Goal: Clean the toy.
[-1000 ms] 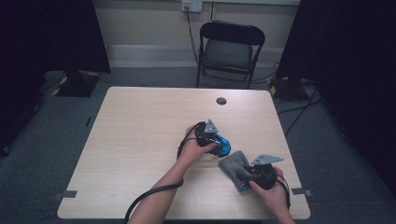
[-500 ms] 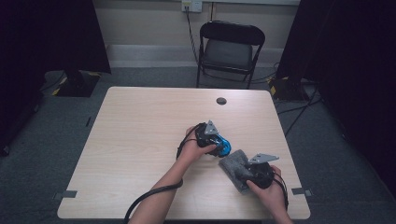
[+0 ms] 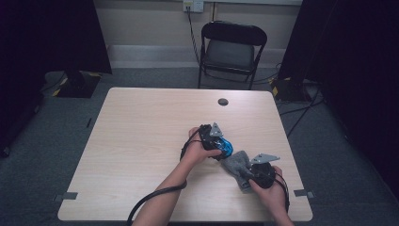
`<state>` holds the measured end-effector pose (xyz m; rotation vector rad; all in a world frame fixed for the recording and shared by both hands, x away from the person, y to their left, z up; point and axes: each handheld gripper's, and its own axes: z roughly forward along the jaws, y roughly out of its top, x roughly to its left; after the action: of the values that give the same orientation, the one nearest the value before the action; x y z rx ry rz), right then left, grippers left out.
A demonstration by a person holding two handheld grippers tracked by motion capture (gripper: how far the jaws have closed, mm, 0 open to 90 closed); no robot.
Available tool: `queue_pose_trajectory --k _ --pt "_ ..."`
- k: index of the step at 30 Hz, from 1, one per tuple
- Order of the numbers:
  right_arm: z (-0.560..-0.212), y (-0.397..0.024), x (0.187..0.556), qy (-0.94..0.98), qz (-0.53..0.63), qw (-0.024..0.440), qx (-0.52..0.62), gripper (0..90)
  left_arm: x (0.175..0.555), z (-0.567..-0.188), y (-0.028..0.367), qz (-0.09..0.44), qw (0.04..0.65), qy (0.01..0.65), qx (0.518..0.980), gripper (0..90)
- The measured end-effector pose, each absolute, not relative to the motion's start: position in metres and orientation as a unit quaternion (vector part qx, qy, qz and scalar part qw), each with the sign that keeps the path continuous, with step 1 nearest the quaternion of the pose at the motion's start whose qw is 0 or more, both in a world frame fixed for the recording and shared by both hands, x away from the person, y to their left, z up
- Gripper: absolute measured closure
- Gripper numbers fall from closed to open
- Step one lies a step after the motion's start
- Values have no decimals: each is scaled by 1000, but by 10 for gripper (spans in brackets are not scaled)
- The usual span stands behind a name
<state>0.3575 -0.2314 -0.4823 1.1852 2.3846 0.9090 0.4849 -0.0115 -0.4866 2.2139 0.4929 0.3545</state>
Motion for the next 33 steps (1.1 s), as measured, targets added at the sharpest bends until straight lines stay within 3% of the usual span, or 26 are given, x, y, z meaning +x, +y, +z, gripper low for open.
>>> queue_pose_trajectory --k 9,13,22,26,33 --pt "-483 -232 358 834 322 163 417 701 485 -486 -11 147 403 200 881 2" --pt "-482 -230 357 836 318 172 413 717 485 -483 -9 153 400 204 880 98" --pt "-481 -229 358 832 322 174 417 749 484 -481 -9 148 400 200 882 124" --pt "-477 -232 360 829 326 162 425 761 483 -479 -5 133 422 216 870 262" --pt "-460 -249 370 814 327 174 447 763 482 -480 -6 137 426 224 866 269"
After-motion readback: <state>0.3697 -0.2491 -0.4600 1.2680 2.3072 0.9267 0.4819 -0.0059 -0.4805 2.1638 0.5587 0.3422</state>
